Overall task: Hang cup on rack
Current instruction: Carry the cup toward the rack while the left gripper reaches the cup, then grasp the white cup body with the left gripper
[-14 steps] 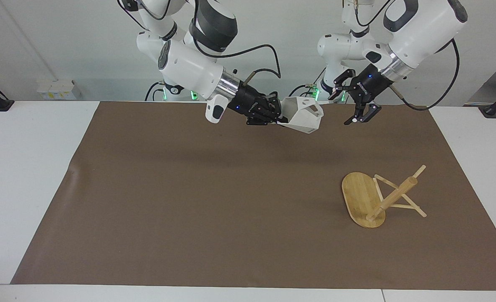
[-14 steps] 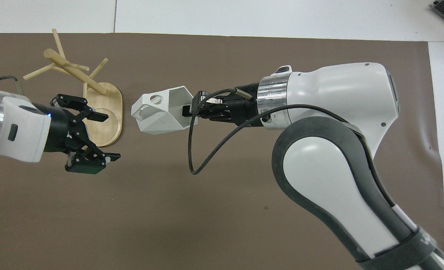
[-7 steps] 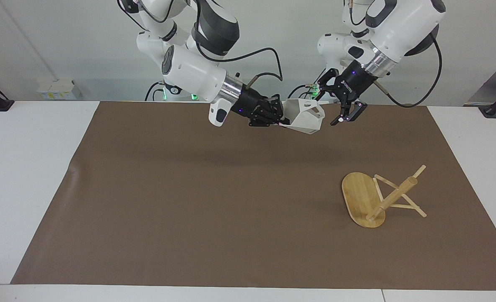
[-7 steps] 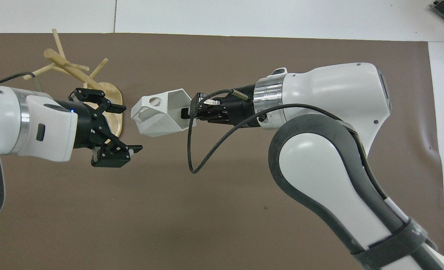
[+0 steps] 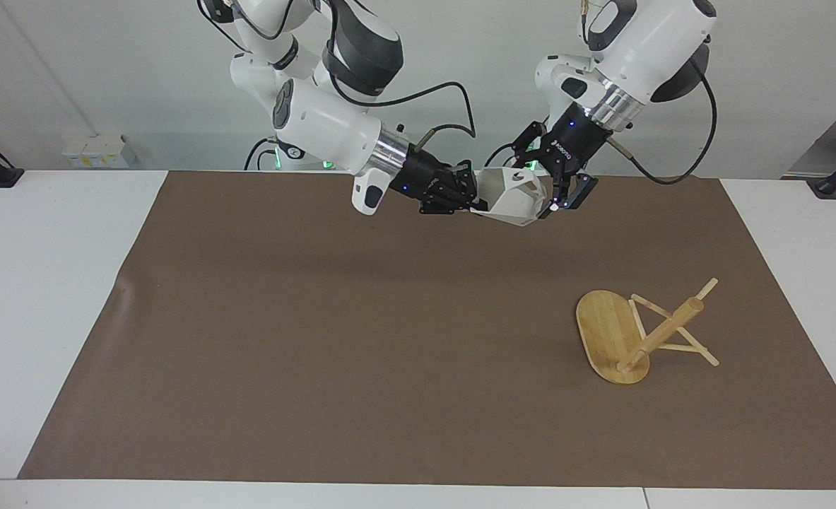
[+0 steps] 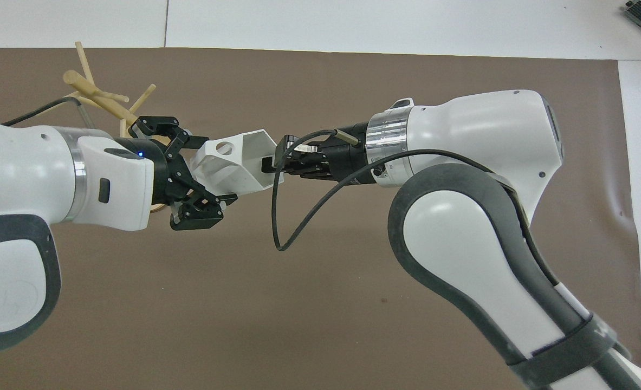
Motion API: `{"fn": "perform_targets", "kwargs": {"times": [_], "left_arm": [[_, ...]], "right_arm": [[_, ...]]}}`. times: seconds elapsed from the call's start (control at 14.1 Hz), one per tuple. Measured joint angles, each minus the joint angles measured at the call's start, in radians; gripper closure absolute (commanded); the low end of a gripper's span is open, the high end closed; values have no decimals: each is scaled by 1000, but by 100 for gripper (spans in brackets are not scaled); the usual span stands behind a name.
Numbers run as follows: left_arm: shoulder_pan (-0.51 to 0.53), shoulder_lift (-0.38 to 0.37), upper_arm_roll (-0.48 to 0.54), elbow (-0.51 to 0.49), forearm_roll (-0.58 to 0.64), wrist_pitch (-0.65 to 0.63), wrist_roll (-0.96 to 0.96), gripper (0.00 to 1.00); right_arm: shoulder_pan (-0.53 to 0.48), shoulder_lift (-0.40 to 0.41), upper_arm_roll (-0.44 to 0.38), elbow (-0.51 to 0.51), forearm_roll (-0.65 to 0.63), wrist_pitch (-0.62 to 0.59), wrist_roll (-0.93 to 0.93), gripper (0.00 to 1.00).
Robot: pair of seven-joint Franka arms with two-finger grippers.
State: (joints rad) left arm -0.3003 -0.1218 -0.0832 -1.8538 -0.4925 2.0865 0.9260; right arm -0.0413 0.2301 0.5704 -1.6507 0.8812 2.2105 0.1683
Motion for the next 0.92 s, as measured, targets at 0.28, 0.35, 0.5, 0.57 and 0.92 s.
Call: {"fn": "perform_targets", "kwargs": {"times": [0.28, 0.35, 0.5, 0.57, 0.92], "left_arm": [[-16, 6, 0, -20, 1, 13, 2, 0], [-16, 8, 2, -26, 2, 15, 5, 0], [-16, 13, 7, -33, 2, 16, 8, 0], [-16, 14, 8, -34, 2, 17, 8, 0], [-16, 14, 9, -35, 2, 19, 9, 47]], "right_arm": [[0, 0, -1, -1, -2, 0, 0, 100], [-2, 2, -1, -1, -2, 0, 0, 100], [-4, 2, -1, -1, -2, 0, 0, 100], [-4, 2, -1, -1, -2, 0, 0, 100], [-4, 2, -1, -1, -2, 0, 0, 100]]}}
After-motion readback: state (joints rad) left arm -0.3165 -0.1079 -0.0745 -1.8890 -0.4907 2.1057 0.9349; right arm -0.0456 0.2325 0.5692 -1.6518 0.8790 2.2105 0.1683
